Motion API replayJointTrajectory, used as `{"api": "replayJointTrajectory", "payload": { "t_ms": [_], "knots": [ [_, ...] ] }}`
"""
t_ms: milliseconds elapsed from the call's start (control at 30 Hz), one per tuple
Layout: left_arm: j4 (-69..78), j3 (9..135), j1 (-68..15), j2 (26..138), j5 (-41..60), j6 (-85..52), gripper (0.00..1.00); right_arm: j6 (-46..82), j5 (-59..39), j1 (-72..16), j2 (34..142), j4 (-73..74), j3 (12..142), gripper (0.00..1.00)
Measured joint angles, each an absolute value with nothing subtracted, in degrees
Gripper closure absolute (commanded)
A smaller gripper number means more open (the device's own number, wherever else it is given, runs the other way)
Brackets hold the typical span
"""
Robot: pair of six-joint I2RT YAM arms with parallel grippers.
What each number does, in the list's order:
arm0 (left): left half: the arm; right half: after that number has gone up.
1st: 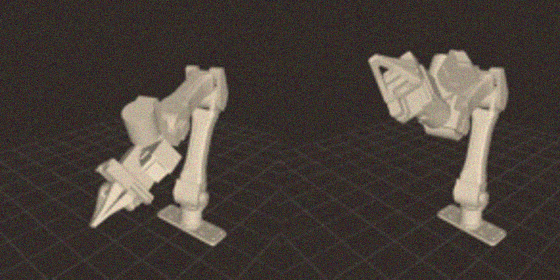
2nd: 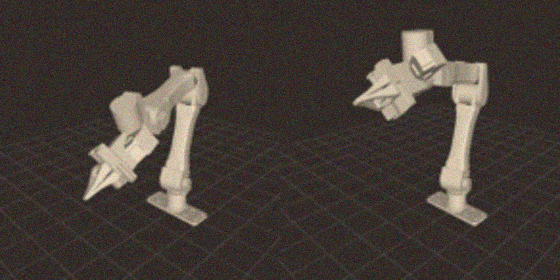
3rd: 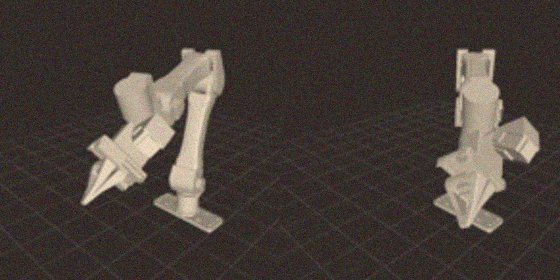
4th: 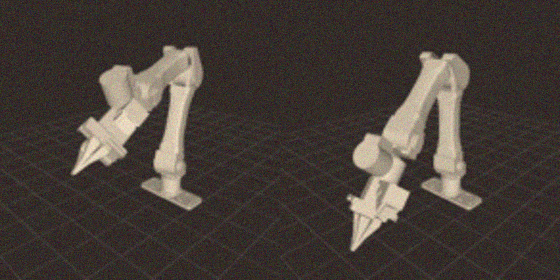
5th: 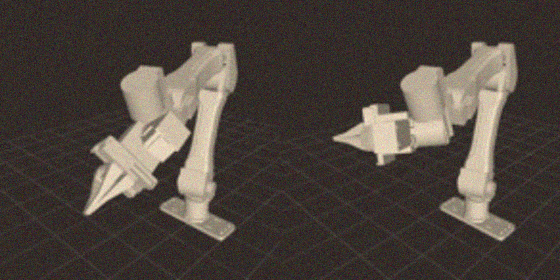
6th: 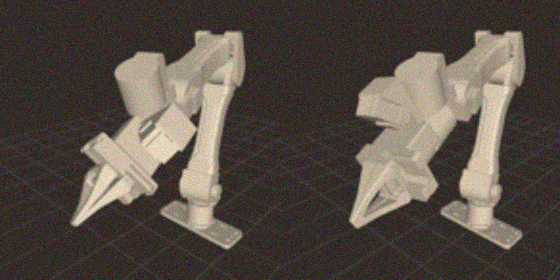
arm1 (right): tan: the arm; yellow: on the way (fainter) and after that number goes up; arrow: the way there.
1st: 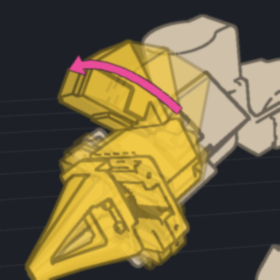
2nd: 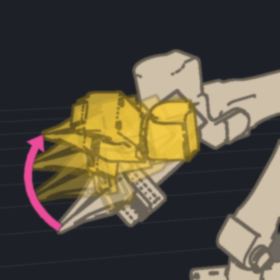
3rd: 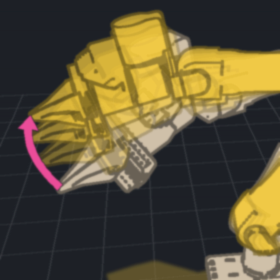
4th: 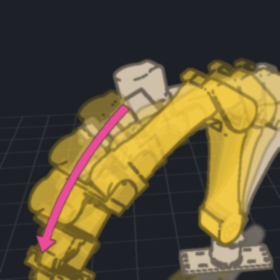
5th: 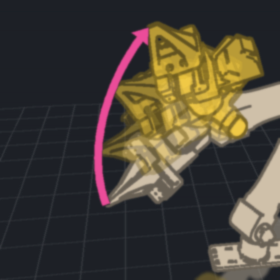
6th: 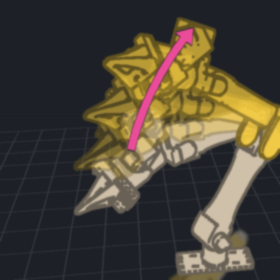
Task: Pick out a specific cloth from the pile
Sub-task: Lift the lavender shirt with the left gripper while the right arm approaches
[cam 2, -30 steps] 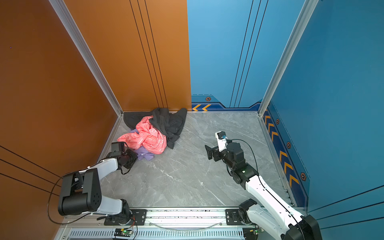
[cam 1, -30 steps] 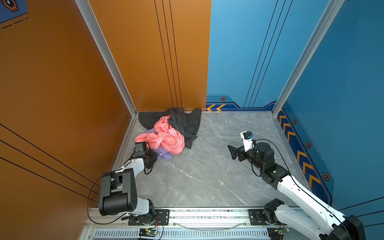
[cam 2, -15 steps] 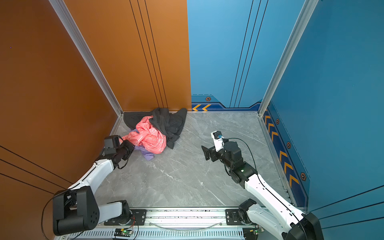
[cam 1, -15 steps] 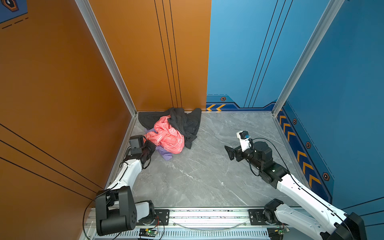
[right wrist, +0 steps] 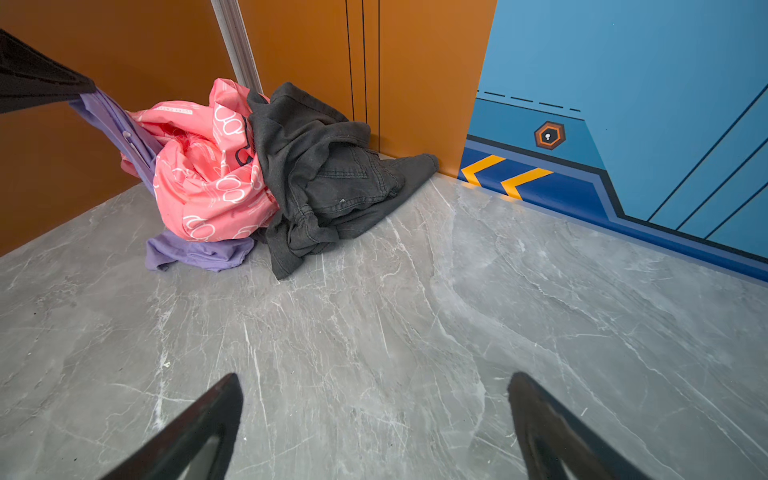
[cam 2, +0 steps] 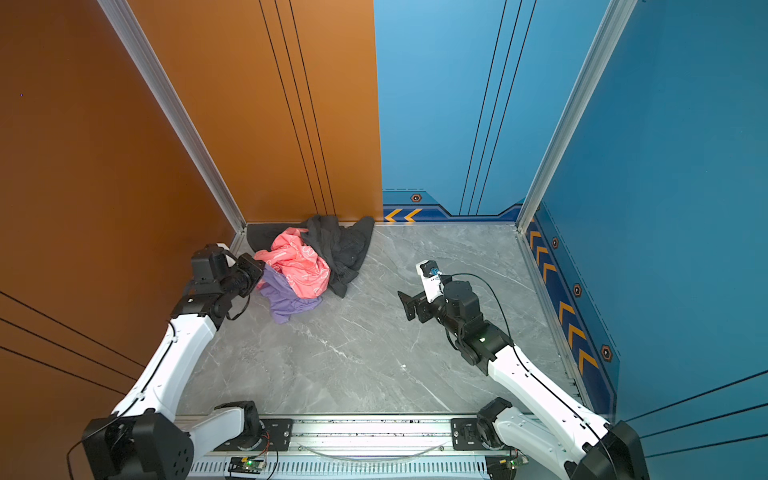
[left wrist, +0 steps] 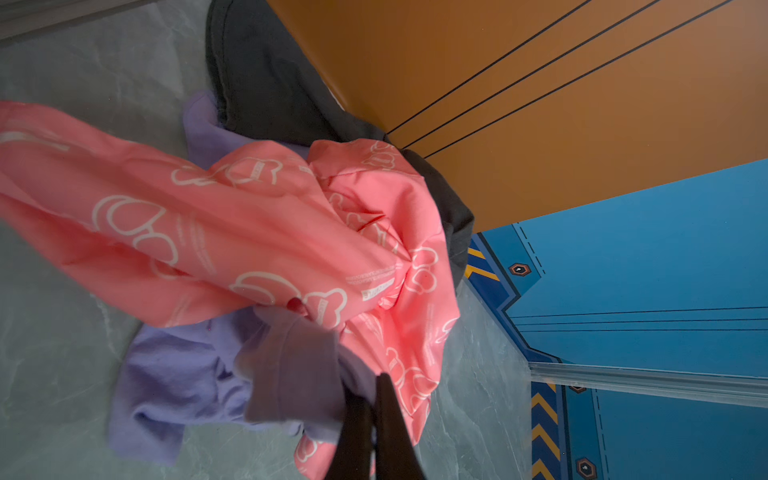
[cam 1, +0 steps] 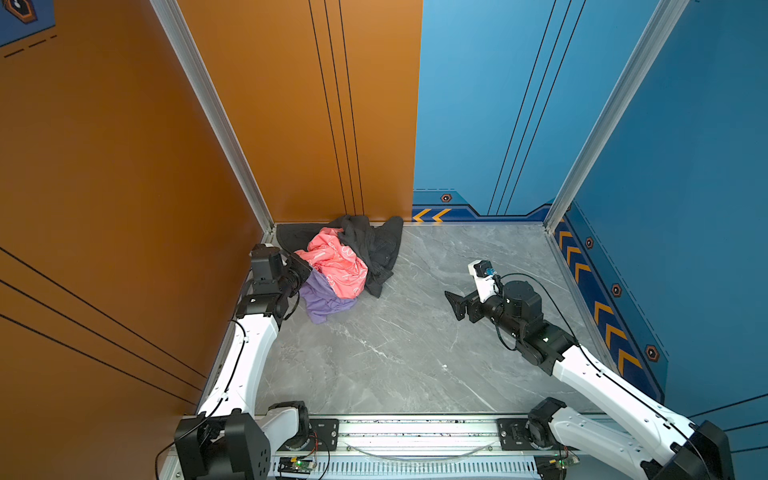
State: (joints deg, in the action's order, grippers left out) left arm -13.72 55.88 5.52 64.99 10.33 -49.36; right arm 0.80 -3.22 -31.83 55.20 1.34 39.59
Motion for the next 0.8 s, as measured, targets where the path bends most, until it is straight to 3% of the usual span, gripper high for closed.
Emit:
{"api": "replayJointTrajectory", "payload": {
  "t_ms": [800],
  "knots": [
    [-17.93,87.26,-3.2,68.27,12.08,-36.82,1.0,0.67,-5.28,-36.05,56.34,-1.28,47.66,0.0]
  ]
}}
